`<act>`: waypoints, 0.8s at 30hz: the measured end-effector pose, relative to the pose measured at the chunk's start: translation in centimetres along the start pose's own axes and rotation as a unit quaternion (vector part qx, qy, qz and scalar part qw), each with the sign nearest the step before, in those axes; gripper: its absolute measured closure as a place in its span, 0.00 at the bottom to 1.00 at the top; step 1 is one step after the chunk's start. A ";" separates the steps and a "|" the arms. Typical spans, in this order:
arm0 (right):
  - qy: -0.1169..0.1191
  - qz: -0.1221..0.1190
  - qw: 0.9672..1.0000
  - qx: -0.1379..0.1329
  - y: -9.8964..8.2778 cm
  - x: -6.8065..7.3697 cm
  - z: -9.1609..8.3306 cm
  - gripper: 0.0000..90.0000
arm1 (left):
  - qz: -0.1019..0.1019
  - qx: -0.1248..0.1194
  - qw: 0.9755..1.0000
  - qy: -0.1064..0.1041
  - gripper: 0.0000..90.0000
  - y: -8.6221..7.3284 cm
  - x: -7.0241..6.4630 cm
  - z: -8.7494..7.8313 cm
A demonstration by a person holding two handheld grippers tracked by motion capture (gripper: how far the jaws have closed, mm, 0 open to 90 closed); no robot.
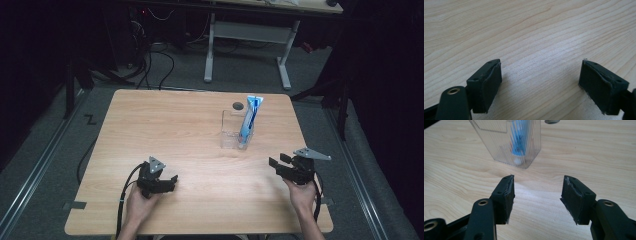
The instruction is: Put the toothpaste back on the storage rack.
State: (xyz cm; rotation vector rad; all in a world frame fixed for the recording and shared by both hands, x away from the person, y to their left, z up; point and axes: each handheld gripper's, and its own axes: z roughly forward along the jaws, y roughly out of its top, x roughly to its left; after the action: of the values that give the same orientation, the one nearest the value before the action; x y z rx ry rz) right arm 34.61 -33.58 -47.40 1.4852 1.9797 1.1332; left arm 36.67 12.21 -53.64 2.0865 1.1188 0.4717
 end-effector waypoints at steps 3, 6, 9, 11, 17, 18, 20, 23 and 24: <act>0.001 0.000 1.000 0.003 -0.3 0.1 0.5 0.49 | 0.000 0.002 1.000 0.001 0.18 0.0 -0.1 0.0; 0.006 0.004 1.000 0.002 -0.5 0.2 0.8 0.49 | -0.001 0.002 1.000 0.002 0.18 0.0 -0.1 0.0; 0.008 0.007 1.000 0.004 -0.7 0.4 1.0 0.49 | -0.002 0.003 1.000 0.003 0.18 -0.1 -0.2 0.0; 0.008 0.009 1.000 0.004 -0.8 0.4 1.2 0.49 | -0.002 0.003 1.000 0.003 0.17 -0.1 -0.2 0.0; 0.009 0.010 1.000 0.021 -1.2 0.6 2.3 0.48 | -0.002 0.002 1.000 0.003 0.17 -0.1 -0.2 -0.1; 0.008 0.009 1.000 0.023 -1.2 0.7 2.4 0.48 | -0.001 0.002 1.000 0.003 0.17 -0.1 -0.2 -0.1; 0.008 0.007 1.000 0.026 -1.3 0.8 2.7 0.47 | -0.001 0.002 1.000 0.003 0.17 -0.1 -0.2 -0.1; 0.004 0.001 0.999 0.034 -1.4 1.0 3.3 0.47 | 0.000 0.003 1.000 0.002 0.17 -0.1 -0.3 -0.1; 0.002 0.001 0.999 0.036 -1.5 1.0 3.4 0.47 | 0.000 0.003 1.000 0.002 0.17 -0.1 -0.3 -0.1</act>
State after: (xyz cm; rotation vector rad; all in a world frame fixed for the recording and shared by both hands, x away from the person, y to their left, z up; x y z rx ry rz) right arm 35.90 -31.52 -50.42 1.5208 2.0423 1.0779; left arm 36.37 12.10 -53.66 2.0905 1.1238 0.4726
